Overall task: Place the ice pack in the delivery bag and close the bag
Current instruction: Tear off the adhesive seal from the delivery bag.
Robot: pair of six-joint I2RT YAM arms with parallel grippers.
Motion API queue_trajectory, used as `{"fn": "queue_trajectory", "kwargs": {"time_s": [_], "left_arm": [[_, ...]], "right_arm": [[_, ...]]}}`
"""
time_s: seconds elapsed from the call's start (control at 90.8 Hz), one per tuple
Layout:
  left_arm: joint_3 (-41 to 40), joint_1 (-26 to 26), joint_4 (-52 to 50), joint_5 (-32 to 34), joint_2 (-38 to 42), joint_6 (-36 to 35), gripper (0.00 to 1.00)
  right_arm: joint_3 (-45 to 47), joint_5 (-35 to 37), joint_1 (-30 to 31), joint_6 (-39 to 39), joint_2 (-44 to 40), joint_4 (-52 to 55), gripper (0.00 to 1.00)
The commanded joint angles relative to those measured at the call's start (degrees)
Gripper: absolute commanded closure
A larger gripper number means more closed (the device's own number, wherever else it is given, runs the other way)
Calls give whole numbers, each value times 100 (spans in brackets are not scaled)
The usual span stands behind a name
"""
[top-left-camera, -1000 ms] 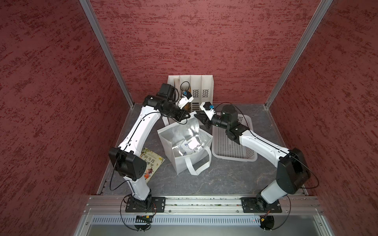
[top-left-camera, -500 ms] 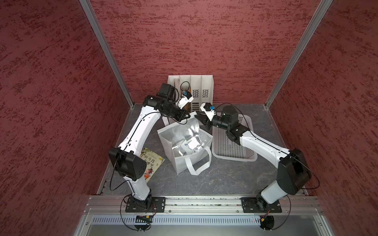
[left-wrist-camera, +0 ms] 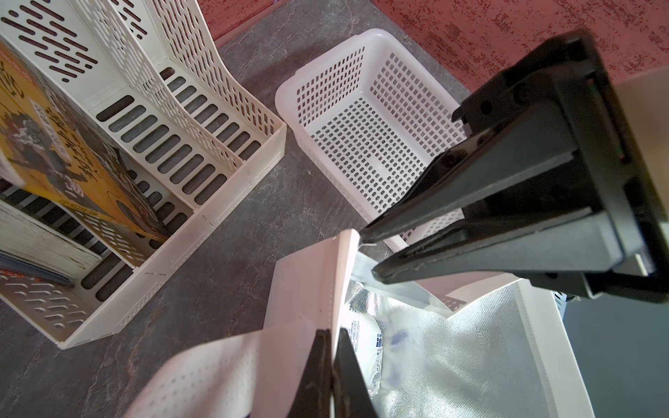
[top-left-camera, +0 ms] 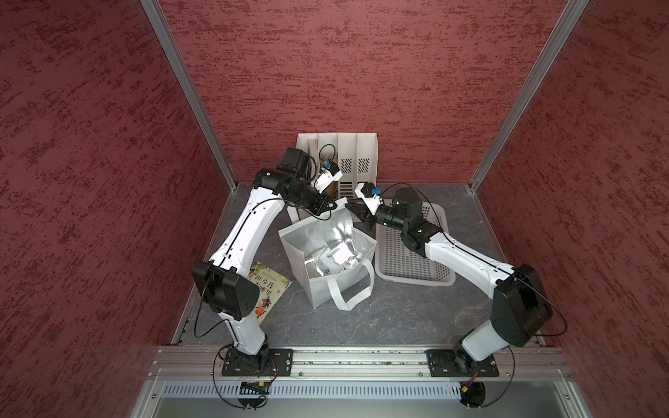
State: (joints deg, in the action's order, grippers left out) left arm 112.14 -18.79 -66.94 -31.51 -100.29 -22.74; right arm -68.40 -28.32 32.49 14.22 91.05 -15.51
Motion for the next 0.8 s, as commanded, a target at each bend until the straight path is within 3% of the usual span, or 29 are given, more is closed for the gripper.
{"fn": "queue_trajectory", "kwargs": {"time_s": [0.0,0.793], "left_arm": [[102,7,61,-176,-34,36,98],[120,-20,-2,-242,-17,27,97]], "right_arm": [[0,-95,49,44,-142,-139,83],[-297,474,161,80,42,73,82]]}}
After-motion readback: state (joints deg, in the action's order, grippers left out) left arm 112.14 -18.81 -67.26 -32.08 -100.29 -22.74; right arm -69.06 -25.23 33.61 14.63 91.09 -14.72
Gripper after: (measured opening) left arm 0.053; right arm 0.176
